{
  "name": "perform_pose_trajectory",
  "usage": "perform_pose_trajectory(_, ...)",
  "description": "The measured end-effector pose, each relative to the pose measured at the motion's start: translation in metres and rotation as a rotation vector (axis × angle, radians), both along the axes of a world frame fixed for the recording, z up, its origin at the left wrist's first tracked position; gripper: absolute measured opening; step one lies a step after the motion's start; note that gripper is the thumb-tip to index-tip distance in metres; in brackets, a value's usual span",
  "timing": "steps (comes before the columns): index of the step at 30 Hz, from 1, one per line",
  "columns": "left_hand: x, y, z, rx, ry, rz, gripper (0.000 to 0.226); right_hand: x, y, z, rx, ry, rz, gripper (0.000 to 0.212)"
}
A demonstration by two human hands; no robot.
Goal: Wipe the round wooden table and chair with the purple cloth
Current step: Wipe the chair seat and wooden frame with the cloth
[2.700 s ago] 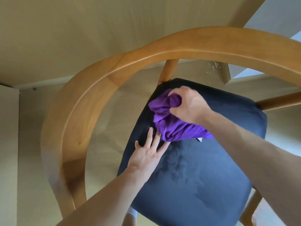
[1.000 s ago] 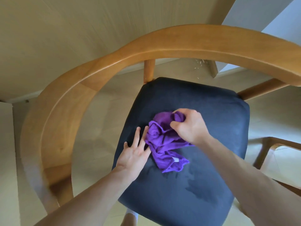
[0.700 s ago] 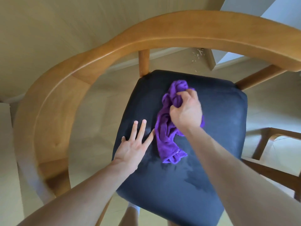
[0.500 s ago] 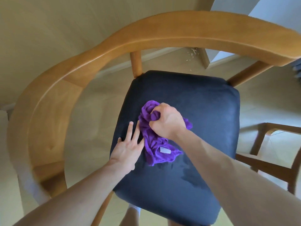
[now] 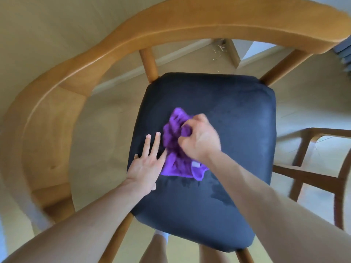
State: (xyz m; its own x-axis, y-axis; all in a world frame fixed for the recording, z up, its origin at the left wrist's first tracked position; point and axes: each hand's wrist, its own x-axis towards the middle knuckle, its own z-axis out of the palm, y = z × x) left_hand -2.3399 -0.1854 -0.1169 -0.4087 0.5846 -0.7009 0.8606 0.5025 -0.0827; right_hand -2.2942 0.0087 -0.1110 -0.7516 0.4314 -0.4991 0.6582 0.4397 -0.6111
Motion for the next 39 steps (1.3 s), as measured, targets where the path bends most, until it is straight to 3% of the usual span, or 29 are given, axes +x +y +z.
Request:
perform_pose_trajectory(2, -0.001, 0.001, 0.001, -0.037, -0.001, -0.025, 0.123, 0.001, -0.005, 0.009, -0.177, -0.076, 0.099, 0.006)
perform_pose_trajectory(4, 0.000, 0.001, 0.001, -0.038, -0.001, -0.032, 0.121, 0.000, 0.015, 0.017, -0.215, -0.100, 0.056, 0.006)
perform_pose_trajectory(8, 0.001, 0.001, 0.002, 0.013, 0.018, -0.017, 0.147, -0.005, 0.091, 0.018, 0.102, 0.135, -0.354, 0.006)
perform_pose_trajectory(11, 0.002, -0.001, 0.003, 0.035, 0.026, -0.018, 0.162, -0.006, 0.113, 0.011, 0.117, 0.156, -0.603, 0.029)
perform_pose_trajectory(13, 0.002, -0.001, 0.004, 0.037, 0.029, -0.019, 0.165, -0.003, 0.086, 0.005, 0.116, 0.064, -0.504, 0.033)
perform_pose_trajectory(15, 0.002, 0.000, 0.005, 0.024, 0.022, -0.014, 0.162, 0.006, 0.045, 0.002, 0.113, 0.013, -0.256, 0.029)
perform_pose_trajectory(19, 0.001, 0.002, 0.006, 0.001, 0.001, 0.002, 0.124, 0.022, 0.002, 0.006, -0.139, -0.084, 0.077, 0.008)
perform_pose_trajectory(21, 0.001, 0.001, 0.005, -0.003, -0.007, 0.013, 0.127, 0.027, 0.011, 0.009, -0.174, -0.125, 0.129, 0.008)
perform_pose_trajectory(24, 0.003, 0.000, 0.002, 0.021, 0.013, 0.011, 0.155, 0.031, 0.047, 0.008, 0.008, 0.019, -0.088, 0.011)
perform_pose_trajectory(26, 0.003, -0.001, 0.002, 0.035, 0.025, 0.000, 0.166, 0.030, 0.078, 0.009, 0.101, 0.147, -0.393, 0.027)
perform_pose_trajectory(28, 0.003, -0.001, 0.002, 0.038, 0.032, -0.004, 0.169, 0.029, 0.094, 0.005, 0.148, 0.180, -0.536, 0.041)
perform_pose_trajectory(33, 0.004, -0.002, 0.001, 0.037, 0.040, -0.026, 0.170, 0.043, 0.036, -0.006, 0.238, 0.049, -0.153, 0.035)
perform_pose_trajectory(39, 0.003, -0.002, 0.003, 0.043, 0.030, -0.016, 0.164, 0.052, 0.009, 0.008, -0.030, -0.045, 0.275, 0.010)
